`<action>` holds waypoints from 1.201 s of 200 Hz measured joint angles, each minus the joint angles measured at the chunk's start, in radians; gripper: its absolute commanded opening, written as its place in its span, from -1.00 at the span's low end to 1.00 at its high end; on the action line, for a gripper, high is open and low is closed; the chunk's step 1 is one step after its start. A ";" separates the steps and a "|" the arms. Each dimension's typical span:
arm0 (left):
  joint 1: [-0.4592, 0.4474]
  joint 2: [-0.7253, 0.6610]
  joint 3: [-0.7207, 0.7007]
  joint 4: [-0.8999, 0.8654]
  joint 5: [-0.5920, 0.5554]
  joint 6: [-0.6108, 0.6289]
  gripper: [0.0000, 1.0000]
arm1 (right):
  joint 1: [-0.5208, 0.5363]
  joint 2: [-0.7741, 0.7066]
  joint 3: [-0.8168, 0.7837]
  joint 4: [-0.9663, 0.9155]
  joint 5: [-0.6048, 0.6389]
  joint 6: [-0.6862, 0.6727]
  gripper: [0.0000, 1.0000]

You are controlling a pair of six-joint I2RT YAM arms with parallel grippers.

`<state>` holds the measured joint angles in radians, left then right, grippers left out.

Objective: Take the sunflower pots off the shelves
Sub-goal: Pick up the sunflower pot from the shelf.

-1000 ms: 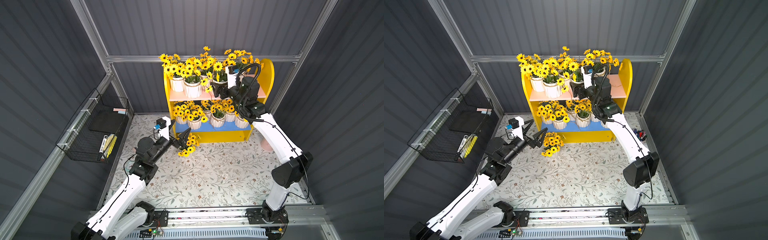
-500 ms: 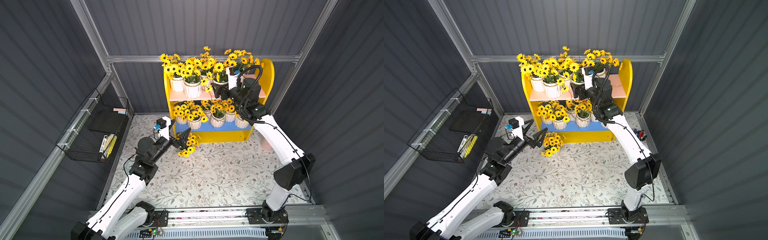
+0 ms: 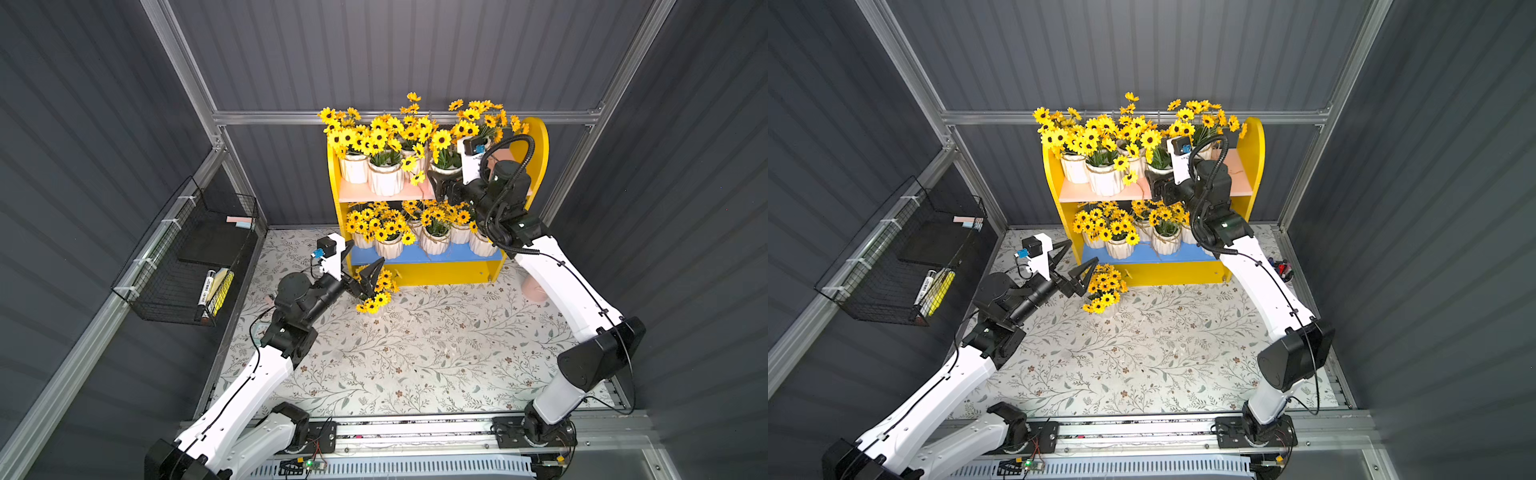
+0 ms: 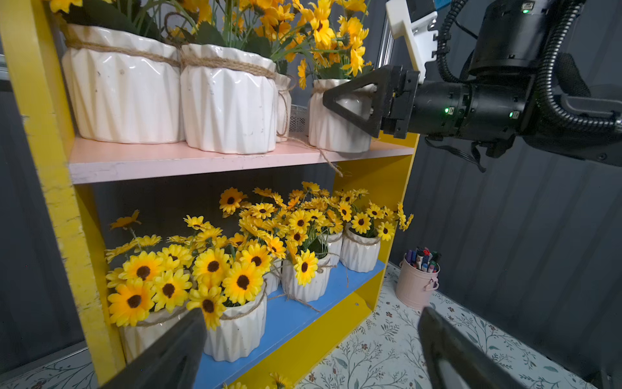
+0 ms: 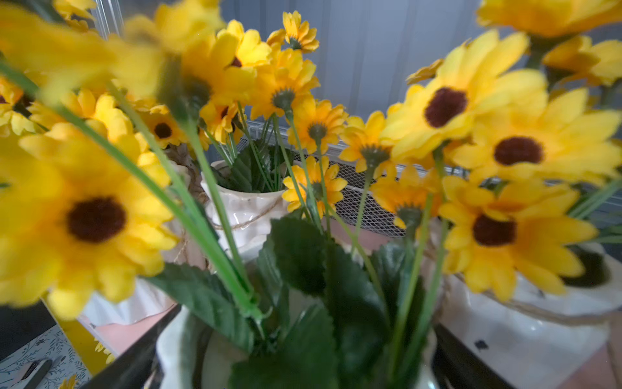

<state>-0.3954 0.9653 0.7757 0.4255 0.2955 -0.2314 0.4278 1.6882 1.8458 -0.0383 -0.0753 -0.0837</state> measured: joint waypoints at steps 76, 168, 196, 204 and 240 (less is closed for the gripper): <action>0.000 0.013 0.000 0.000 0.021 0.000 0.99 | 0.000 -0.042 -0.042 0.015 0.016 -0.016 -1.00; 0.000 0.045 0.000 0.002 0.060 0.015 0.99 | -0.005 -0.124 -0.124 0.028 0.022 -0.022 -1.00; 0.000 0.055 0.000 0.005 0.064 0.015 0.99 | -0.005 -0.157 -0.158 0.031 0.016 -0.022 -1.00; 0.000 0.060 0.000 0.007 0.066 0.015 0.99 | -0.005 -0.166 -0.168 0.032 0.013 -0.021 -1.00; 0.000 0.075 0.000 0.008 0.080 0.015 0.99 | -0.004 -0.205 -0.198 0.036 -0.002 -0.021 -1.00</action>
<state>-0.3954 1.0401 0.7757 0.4339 0.3752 -0.2165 0.4240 1.4830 1.6474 -0.0025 -0.0772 -0.1043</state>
